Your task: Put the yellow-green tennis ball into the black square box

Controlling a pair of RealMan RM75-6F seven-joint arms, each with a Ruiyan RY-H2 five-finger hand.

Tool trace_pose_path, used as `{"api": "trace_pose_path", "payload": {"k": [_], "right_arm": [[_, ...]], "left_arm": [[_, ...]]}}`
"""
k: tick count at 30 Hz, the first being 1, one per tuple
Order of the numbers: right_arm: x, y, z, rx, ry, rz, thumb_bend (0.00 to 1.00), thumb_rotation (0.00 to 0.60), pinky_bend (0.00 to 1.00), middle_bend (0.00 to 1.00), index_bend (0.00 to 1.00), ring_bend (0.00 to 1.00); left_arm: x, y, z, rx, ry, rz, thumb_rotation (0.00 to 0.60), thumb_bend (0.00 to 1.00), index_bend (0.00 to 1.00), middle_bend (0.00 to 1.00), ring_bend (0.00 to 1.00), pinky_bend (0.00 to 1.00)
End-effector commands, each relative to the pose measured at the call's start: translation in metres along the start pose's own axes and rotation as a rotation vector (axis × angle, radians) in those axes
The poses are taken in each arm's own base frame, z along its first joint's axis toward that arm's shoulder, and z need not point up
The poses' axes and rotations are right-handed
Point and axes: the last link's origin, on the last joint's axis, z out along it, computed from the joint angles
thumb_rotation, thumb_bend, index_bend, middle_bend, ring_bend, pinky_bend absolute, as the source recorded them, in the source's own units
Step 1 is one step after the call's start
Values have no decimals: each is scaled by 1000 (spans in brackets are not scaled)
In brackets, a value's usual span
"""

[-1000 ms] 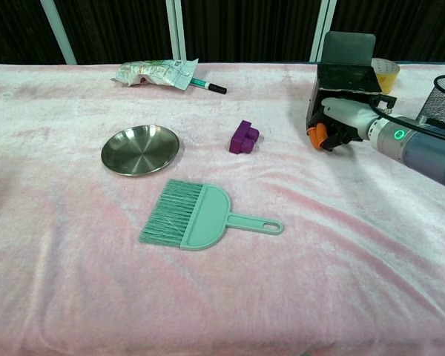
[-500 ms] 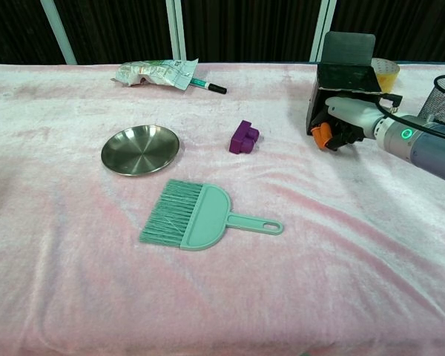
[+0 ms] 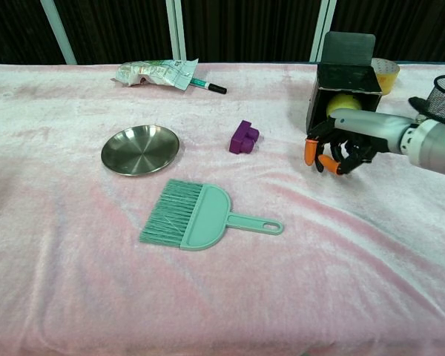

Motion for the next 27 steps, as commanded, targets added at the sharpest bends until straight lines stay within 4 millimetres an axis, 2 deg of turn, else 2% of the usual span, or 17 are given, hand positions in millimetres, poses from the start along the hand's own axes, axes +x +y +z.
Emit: {"api": "trace_pose_path", "payload": {"k": [1, 6, 11, 12, 16, 20, 27], "right_arm": [[19, 11, -101, -103, -91, -48, 349, 600, 392, 231, 137, 319], [29, 16, -151, -148, 4, -65, 319, 600, 283, 200, 107, 287], [32, 29, -191, -198, 132, -103, 291, 600, 251, 152, 77, 241], [32, 34, -208, -227, 191, -126, 287, 600, 245, 141, 72, 231], [21, 48, -241, -284, 340, -216, 255, 600, 210, 100, 46, 195], [13, 60, -255, -325, 424, -299, 236, 600, 209, 77, 25, 176], [18, 81, -247, -379, 526, -397, 226, 600, 208, 71, 13, 171]], "left_arm": [[0, 1, 0, -3, 0, -1, 600, 429, 169, 85, 33, 0], [0, 1, -1, -6, 1, -1, 600, 428, 169, 85, 33, 0], [1, 1, -1, -7, 6, -2, 600, 428, 169, 85, 33, 0], [2, 1, -1, -7, 10, -1, 600, 428, 169, 85, 33, 0], [3, 2, -2, -7, 22, -1, 600, 428, 169, 84, 34, 0], [3, 3, -5, -14, 30, 8, 600, 429, 167, 84, 33, 0], [0, 6, -11, -34, 27, 30, 600, 428, 163, 84, 33, 0]]}}
